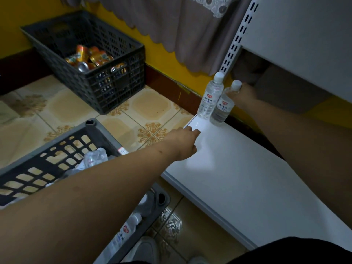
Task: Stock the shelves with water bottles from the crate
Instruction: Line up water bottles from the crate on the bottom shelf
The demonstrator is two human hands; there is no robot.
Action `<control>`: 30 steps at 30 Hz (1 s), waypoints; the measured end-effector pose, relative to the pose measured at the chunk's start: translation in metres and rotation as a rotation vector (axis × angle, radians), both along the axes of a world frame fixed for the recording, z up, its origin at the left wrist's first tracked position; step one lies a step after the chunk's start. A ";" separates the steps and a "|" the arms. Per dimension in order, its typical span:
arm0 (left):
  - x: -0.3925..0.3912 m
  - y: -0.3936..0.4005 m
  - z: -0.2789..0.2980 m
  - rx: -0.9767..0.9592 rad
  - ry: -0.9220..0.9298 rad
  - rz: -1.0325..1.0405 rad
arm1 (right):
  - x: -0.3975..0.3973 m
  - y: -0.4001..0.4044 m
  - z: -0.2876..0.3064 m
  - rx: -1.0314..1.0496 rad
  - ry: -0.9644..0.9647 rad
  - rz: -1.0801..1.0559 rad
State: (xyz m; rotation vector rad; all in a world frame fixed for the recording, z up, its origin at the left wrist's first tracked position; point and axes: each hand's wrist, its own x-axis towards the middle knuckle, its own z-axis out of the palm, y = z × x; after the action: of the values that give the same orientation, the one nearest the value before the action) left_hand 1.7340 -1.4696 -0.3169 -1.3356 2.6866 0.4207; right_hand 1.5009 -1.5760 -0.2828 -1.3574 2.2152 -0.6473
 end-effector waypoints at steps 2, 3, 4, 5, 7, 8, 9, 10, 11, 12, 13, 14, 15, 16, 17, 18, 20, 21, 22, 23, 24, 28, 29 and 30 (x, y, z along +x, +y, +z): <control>0.005 -0.002 0.005 0.045 0.052 0.006 | 0.003 0.007 0.003 -0.012 0.083 -0.034; 0.008 -0.003 0.009 0.071 0.083 0.017 | 0.009 0.018 0.008 -0.042 0.143 -0.062; 0.013 -0.004 0.014 0.091 0.106 0.029 | 0.015 0.029 0.011 -0.092 0.226 -0.078; 0.018 -0.005 0.020 0.105 0.116 0.041 | 0.022 0.042 0.016 -0.154 0.323 -0.060; 0.033 -0.006 0.034 0.126 0.113 0.081 | 0.043 0.071 0.024 -0.288 0.462 0.084; 0.043 -0.004 0.042 0.137 0.117 0.117 | 0.054 0.083 0.027 -0.358 0.480 0.189; 0.054 0.001 0.048 0.142 0.132 0.155 | 0.067 0.095 0.032 -0.404 0.485 0.289; 0.068 0.009 0.055 0.146 0.150 0.191 | 0.081 0.105 0.036 -0.428 0.483 0.372; 0.083 0.019 0.062 0.153 0.172 0.229 | 0.096 0.115 0.043 -0.418 0.464 0.436; 0.099 0.032 0.067 0.164 0.191 0.268 | 0.112 0.124 0.048 -0.395 0.434 0.494; 0.116 0.047 0.071 0.174 0.206 0.303 | 0.129 0.134 0.055 -0.364 0.408 0.552; 0.134 0.063 0.073 0.184 0.214 0.336 | 0.145 0.143 0.060 -0.360 0.390 0.618; 0.151 0.081 0.073 0.196 0.222 0.367 | 0.161 0.151 0.066 -0.364 0.380 0.681; 0.168 0.098 0.071 0.213 0.230 0.401 | 0.177 0.159 0.070 -0.364 0.369 0.744; 0.183 0.116 0.066 0.232 0.240 0.438 | 0.192 0.168 0.074 -0.351 0.361 0.801; 0.198 0.133 0.058 0.252 0.247 0.486 | 0.206 0.176 0.076 -0.330 0.353 0.853; 0.221 0.165 0.038 0.289 0.255 0.607 | 0.230 0.190 0.074 -0.267 0.349 0.939; 0.231 0.180 0.029 0.308 0.265 0.671 | 0.242 0.197 0.072 -0.238 0.357 0.985; 0.238 0.193 0.019 0.337 0.284 0.734 | 0.251 0.203 0.068 -0.218 0.370 1.030; 0.242 0.204 0.011 0.376 0.318 0.790 | 0.260 0.209 0.063 -0.197 0.378 1.069; 0.243 0.212 0.004 0.423 0.373 0.843 | 0.267 0.212 0.057 -0.169 0.376 1.101; 0.238 0.216 -0.026 0.579 0.627 1.120 | 0.288 0.220 0.024 -0.005 0.305 1.144; 0.236 0.212 -0.035 0.612 0.688 1.196 | 0.291 0.220 0.015 0.040 0.287 1.145; 0.232 0.209 -0.041 0.641 0.739 1.260 | 0.293 0.220 0.006 0.078 0.266 1.148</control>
State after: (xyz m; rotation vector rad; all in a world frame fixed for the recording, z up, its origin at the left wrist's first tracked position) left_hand 1.9664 -1.2606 -0.3581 -2.7114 1.2670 1.9234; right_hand 1.7940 -1.3556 -0.2771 -2.3771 1.2056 0.0564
